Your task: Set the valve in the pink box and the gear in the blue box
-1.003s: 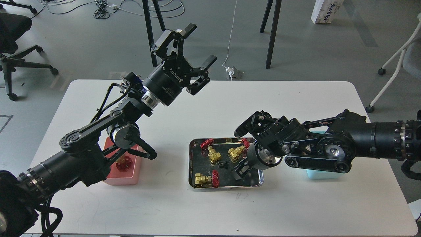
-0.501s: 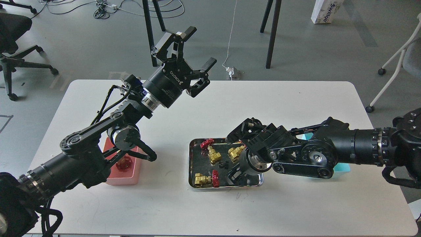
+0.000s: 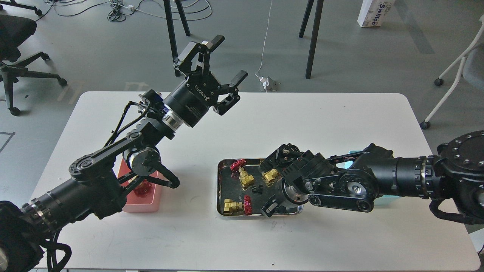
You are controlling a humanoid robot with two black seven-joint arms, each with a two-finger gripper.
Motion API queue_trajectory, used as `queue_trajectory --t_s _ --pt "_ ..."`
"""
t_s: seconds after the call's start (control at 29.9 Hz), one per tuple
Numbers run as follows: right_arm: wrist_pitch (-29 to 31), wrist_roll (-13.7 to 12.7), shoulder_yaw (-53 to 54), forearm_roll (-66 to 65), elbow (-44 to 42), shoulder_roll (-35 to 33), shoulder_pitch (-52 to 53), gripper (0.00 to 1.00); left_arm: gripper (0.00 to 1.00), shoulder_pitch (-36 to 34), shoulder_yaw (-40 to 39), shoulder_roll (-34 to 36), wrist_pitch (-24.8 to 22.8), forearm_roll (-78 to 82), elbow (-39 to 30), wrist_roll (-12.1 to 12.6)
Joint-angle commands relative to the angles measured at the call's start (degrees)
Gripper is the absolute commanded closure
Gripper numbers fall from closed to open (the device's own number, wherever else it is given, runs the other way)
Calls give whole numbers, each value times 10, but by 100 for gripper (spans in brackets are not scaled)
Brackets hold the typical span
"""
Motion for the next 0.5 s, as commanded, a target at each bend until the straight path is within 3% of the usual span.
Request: queue_trajectory --t_s 0.0,0.47 --pt "0 0 0 0 -4 1 -2 44 1 1 0 0 -1 0 0 0" --pt "0 0 0 0 -4 4 -1 67 1 4 -1 0 -2 0 0 0"
